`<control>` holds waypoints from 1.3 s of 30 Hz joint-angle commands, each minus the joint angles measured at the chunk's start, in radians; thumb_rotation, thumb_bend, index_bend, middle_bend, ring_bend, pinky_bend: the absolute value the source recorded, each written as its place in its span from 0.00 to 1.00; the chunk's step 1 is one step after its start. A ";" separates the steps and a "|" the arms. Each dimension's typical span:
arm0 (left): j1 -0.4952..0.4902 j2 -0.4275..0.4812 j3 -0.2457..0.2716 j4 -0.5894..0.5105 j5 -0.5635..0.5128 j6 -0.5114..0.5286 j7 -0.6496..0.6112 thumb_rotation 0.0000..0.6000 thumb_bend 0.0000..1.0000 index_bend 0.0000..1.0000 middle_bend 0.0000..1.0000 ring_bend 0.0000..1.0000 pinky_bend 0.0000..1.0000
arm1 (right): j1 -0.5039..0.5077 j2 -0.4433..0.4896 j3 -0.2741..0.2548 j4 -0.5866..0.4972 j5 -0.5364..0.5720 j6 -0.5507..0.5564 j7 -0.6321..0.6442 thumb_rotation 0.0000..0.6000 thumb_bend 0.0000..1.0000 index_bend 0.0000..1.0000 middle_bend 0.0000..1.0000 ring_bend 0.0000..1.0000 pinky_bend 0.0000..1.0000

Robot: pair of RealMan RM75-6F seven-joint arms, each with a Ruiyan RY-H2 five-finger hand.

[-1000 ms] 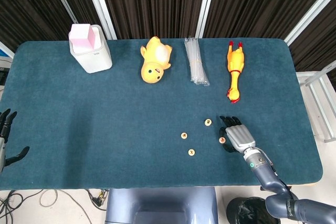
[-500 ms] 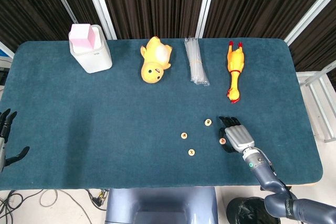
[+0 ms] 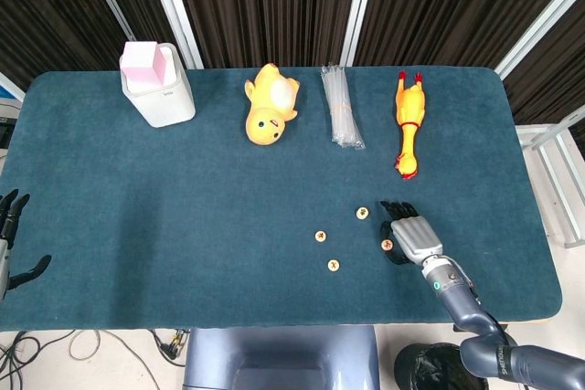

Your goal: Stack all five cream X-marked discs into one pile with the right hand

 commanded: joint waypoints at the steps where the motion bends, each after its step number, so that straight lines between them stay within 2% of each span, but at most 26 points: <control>1: 0.000 0.000 0.000 0.000 0.000 0.000 0.000 1.00 0.17 0.05 0.00 0.00 0.06 | 0.008 0.015 0.012 -0.019 -0.004 0.003 -0.006 1.00 0.41 0.52 0.01 0.03 0.04; 7: 0.000 0.000 0.000 0.001 0.000 -0.001 0.000 1.00 0.17 0.05 0.00 0.00 0.06 | 0.060 0.071 0.056 -0.092 0.036 -0.038 -0.065 1.00 0.41 0.52 0.01 0.03 0.04; 13: 0.000 0.003 0.001 -0.001 0.002 -0.002 -0.007 1.00 0.17 0.05 0.00 0.00 0.06 | 0.151 0.105 0.125 -0.136 0.167 -0.126 -0.122 1.00 0.41 0.52 0.01 0.03 0.04; 18: 0.000 0.005 0.002 -0.001 0.004 -0.003 -0.011 1.00 0.17 0.05 0.00 0.00 0.06 | 0.220 0.088 0.148 -0.118 0.266 -0.155 -0.184 1.00 0.41 0.52 0.01 0.03 0.04; 28: -0.001 0.012 0.006 -0.002 0.009 -0.006 -0.030 1.00 0.17 0.05 0.00 0.00 0.05 | 0.292 0.025 0.130 -0.030 0.398 -0.176 -0.229 1.00 0.41 0.52 0.01 0.03 0.04; 39: -0.001 0.010 0.004 -0.003 0.005 -0.006 -0.021 1.00 0.17 0.05 0.00 0.00 0.05 | 0.292 0.003 0.097 0.012 0.402 -0.173 -0.206 1.00 0.41 0.52 0.01 0.03 0.04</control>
